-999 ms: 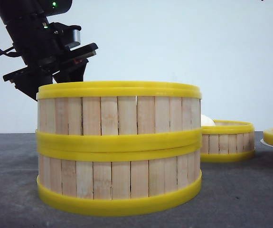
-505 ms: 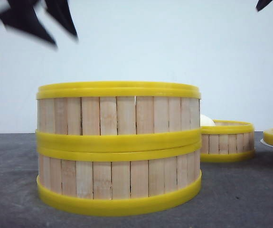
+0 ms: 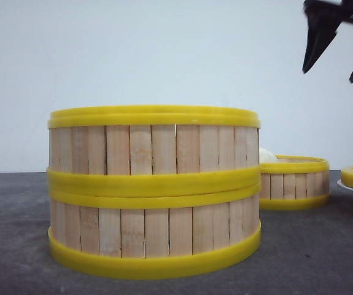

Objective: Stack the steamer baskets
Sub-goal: 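Move the right gripper to the single-bun basket and grasp its rim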

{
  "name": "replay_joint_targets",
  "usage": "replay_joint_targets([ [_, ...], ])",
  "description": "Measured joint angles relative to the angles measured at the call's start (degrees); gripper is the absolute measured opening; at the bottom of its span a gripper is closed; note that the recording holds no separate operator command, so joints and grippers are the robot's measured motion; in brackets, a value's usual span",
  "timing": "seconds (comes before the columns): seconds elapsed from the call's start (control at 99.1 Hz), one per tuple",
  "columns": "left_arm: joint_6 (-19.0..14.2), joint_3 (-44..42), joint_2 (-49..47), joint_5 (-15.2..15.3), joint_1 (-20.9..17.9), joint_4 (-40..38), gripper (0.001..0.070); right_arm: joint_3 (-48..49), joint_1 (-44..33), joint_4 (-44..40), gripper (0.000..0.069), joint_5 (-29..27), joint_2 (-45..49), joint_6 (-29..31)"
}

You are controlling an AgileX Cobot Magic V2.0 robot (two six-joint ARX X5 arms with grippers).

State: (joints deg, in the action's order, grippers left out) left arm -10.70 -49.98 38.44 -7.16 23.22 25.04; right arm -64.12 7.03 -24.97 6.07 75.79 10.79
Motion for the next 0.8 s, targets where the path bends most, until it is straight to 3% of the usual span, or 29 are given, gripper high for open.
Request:
replay_joint_targets([
  [0.121,-1.40,6.27,-6.23,-2.84,0.96,4.26,0.0300,-3.21,-0.26,-0.04,0.0537,-1.79,6.78,0.00],
  [0.323,-2.47,6.19,-14.95,-5.03,1.70,8.41,0.0300,-6.21,-1.36,0.46,0.0528,-3.32,17.40,0.00],
  [0.636,-3.58,6.12,-22.45,-5.22,1.77,12.98,0.0299,-8.50,-3.39,4.52,0.0452,-4.79,26.18,0.55],
  [0.797,-3.74,6.12,-22.86,-5.22,1.77,14.78,0.0299,-8.52,-4.07,6.05,0.0363,-4.76,28.52,1.68],
])
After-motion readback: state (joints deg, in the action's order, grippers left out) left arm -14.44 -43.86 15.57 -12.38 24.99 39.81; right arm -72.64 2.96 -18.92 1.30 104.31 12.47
